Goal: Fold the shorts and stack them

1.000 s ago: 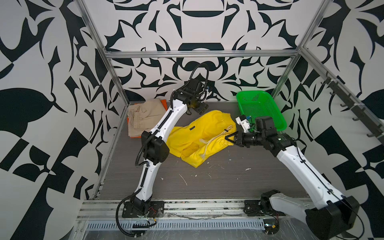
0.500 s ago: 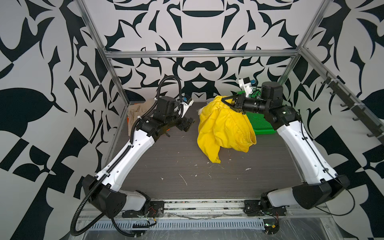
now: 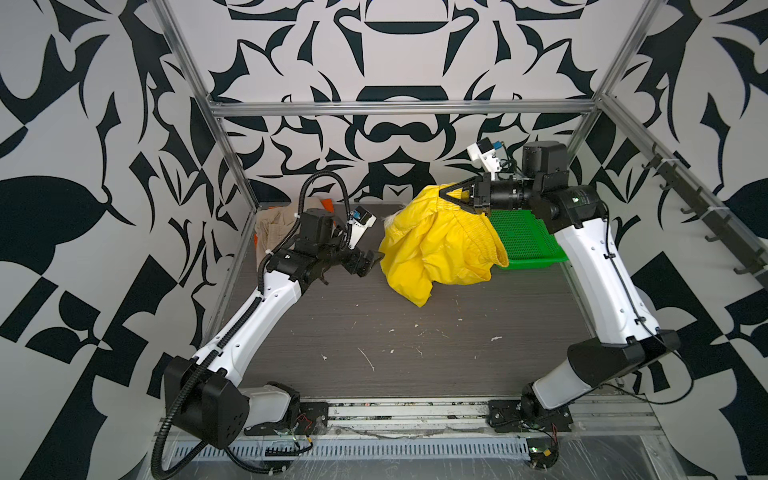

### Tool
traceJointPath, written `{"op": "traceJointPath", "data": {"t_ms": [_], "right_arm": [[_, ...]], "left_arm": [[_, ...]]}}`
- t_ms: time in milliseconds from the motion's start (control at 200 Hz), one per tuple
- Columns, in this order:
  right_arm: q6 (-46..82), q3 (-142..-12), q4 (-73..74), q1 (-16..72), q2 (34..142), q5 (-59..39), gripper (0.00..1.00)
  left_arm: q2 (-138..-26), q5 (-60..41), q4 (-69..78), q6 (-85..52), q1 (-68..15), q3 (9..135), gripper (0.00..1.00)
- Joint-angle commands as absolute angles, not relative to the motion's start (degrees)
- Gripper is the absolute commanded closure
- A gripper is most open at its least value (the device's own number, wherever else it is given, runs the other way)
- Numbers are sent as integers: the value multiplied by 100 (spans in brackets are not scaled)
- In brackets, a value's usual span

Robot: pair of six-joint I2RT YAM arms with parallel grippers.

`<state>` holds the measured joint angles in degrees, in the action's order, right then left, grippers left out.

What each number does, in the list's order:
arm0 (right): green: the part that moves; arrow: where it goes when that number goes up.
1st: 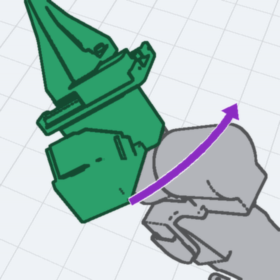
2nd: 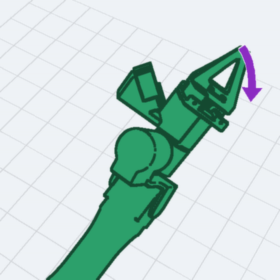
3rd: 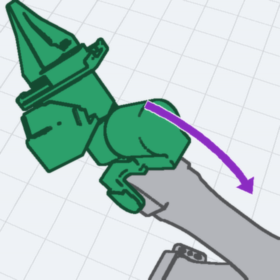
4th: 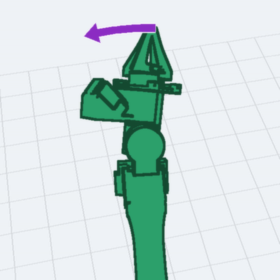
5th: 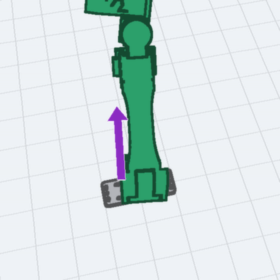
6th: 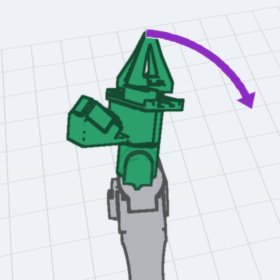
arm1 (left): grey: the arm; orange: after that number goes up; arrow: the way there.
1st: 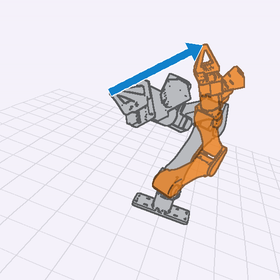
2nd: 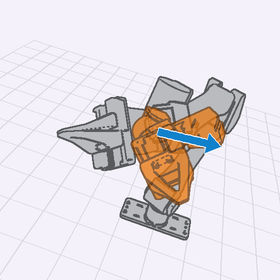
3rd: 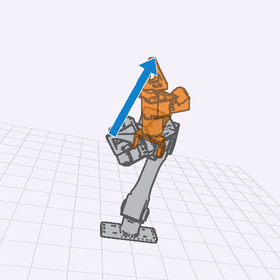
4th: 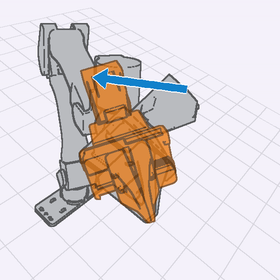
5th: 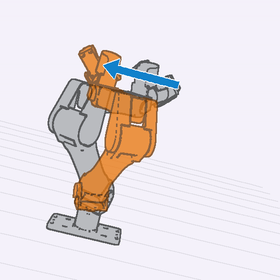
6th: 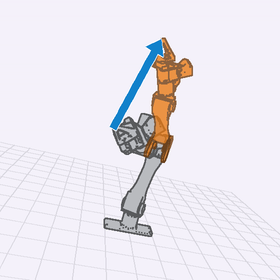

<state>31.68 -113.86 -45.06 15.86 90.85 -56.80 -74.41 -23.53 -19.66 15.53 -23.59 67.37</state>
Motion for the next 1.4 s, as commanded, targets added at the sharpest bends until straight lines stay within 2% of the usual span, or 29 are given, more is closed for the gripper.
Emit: {"op": "traceJointPath", "data": {"t_ms": [0, 160, 425, 510, 610, 645, 710, 740, 770, 940, 1125, 1200, 1250, 1395], "right_arm": [[2737, -11255, -4690, 1613, 8803, -5815, 100], [2614, -11110, -4917, 1612, 8715, -5813, 100], [2438, -11109, -5358, 1608, 8705, -5870, 100], [2440, -11142, -5382, 1613, 8675, -5930, 100], [2361, -11213, -5489, 1606, 8640, -5876, 100], [2338, -11230, -5510, 1592, 8626, -5780, 100], [2370, -11231, -5489, 1535, 8614, -5542, 100], [2405, -11260, -5439, 1515, 8642, -5449, 100], [2433, -11315, -5393, 1513, 8680, -5350, 100], [2663, -11970, -4891, 1591, 9207, -5462, 100], [2878, -13081, -4246, 1608, 9863, -5521, 100], [2889, -13120, -4120, 1503, 9943, -5425, 100], [3067, -12759, -3962, 1335, 9873, -5392, 100], [3426, -10580, -3658, 827, 9318, -5416, 100]], "left_arm": [[-7374, -3521, -1265, 2356, -2364, 6601, 11], [-7662, -4139, -1604, 3444, -2473, 6573, 11], [-8302, -3608, -1123, 3823, -2549, 6425, 11], [-8588, -3551, -931, 3780, -2542, 6408, 14], [-8818, -3407, -772, 3698, -2544, 6439, 33], [-8801, -3300, -887, 3675, -2537, 6526, 46], [-8606, -2806, -995, 3492, -2517, 6590, 85], [-8465, -2473, -1091, 3432, -2519, 6616, 94], [-8317, -2131, -1250, 3442, -2519, 6653, 100], [-7615, -62, -2525, 3547, -2433, 7424, 100], [-7389, 1257, -3153, 4050, -2309, 8508, 100], [-7406, 1260, -3563, 4247, -2304, 8885, 100], [-7418, 923, -4002, 4371, -2318, 9081, 100], [-7506, -176, -5079, 4327, -2518, 8878, 100]]}}
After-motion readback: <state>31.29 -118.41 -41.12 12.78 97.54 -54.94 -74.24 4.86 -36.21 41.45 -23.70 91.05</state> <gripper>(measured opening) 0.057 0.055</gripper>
